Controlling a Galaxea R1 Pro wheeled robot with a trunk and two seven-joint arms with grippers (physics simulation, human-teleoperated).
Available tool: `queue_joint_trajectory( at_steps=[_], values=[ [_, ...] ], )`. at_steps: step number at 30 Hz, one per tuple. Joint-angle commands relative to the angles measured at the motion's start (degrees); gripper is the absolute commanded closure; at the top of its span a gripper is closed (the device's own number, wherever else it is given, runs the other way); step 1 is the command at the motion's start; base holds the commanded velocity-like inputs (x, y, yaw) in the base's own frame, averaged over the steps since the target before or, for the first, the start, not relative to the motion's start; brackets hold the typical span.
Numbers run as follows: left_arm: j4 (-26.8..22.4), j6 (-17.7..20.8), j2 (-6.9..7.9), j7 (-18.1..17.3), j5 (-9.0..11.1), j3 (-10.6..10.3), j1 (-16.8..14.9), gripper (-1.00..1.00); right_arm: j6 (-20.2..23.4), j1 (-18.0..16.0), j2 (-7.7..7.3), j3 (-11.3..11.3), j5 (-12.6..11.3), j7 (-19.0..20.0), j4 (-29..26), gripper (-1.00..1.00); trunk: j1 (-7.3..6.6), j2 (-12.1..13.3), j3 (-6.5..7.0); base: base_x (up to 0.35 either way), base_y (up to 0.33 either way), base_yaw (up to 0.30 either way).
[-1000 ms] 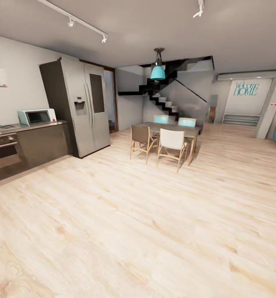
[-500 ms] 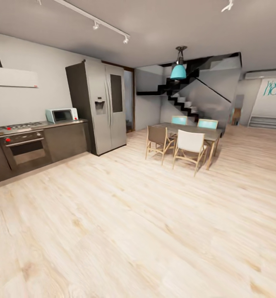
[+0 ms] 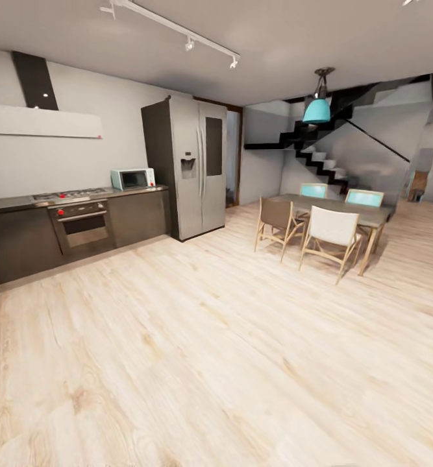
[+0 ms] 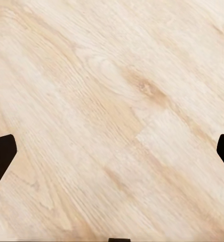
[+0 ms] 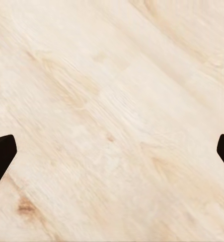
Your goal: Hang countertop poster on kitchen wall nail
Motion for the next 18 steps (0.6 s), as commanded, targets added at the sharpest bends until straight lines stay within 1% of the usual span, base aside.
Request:
queue_joint_trajectory(
  at_steps=[1, 4, 7, 14, 18],
  values=[
    [-0.1, -0.1, -0.01, 0.0, 0.0, 0.0, 0.0, -1.0, -0.1, 0.0, -0.01, 0.0, 0.0, 0.0, 0.0, -1.0, 0.0, 0.0, -0.05, 0.0, 0.0, 0.293],
    [0.0, 0.0, -0.01, 0.0, 0.0, 0.0, 0.0, -1.0, -0.1, 0.0, -0.02, 0.0, 0.0, 0.0, 0.0, -1.0, 0.0, 0.0, -0.05, 0.004, 0.0, 0.275],
    [-0.1, 0.0, -0.01, 0.0, 0.0, 0.0, 0.0, -1.0, -0.1, 0.0, -0.08, 0.0, 0.0, 0.0, 0.0, -1.0, 0.0, 0.0, -0.05, 0.124, 0.0, 0.13],
    [-0.1, 0.0, -0.01, 0.1, 0.0, 0.1, 0.0, -1.0, -0.1, 0.0, -0.09, 0.0, 0.0, 0.0, 0.1, -1.0, 0.0, 0.0, -0.05, 0.295, 0.0, 0.035],
    [-0.1, 0.0, -0.01, 0.1, 0.0, 0.1, 0.0, -1.0, -0.1, 0.0, -0.07, 0.0, 0.0, 0.0, 0.1, -1.0, 0.0, 0.0, -0.05, 0.331, -0.019, 0.181]
  ],
)
